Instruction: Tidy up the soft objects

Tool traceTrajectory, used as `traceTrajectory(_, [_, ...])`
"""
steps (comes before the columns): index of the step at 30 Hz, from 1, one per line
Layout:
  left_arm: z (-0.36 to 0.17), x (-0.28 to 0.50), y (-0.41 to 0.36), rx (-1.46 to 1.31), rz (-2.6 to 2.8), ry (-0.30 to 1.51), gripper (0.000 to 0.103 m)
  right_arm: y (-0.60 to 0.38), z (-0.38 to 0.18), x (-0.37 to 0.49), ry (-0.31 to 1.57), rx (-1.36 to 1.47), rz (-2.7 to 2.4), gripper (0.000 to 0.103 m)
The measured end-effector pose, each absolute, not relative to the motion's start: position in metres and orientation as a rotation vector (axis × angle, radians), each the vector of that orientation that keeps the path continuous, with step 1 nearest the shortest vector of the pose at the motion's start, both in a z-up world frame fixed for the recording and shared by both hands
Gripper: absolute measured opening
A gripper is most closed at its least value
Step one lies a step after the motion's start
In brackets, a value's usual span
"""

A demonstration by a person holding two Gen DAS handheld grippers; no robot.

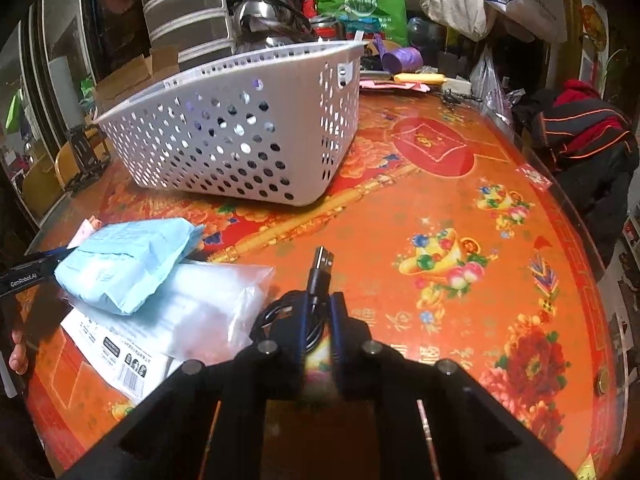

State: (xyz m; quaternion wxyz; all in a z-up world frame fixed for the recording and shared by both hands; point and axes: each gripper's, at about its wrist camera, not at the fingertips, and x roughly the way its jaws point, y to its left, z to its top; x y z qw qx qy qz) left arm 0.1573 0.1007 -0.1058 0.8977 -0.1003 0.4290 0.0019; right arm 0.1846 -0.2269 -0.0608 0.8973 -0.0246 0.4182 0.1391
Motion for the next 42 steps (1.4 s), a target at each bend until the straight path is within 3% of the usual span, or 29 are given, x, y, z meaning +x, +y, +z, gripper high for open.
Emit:
traceTrajectory(9, [-0.096,0.144,0.119,-0.31,-0.003,0.798,0.028,-0.244,-0.046,0.171,0.764,0.033,0.303,0.009])
traceTrajectory(26, [-0.079,0.129,0.115,-0.256,-0.018,0.716,0.028,-0.25,-0.024,0.16,0.679,0.059,0.307,0.009])
traceTrajectory(35, [0.019,0.142,0.109,-0.21,-0.051,0.599,0.025,-0.227,0.068,0.176,0.568,-0.01,0.334,0.009])
traceTrajectory(42, [0.09,0.206,0.092,-0.169,-0.063,0.591,0.021,-0.194,0.101,0.251,0.632,-0.046,0.341,0.009])
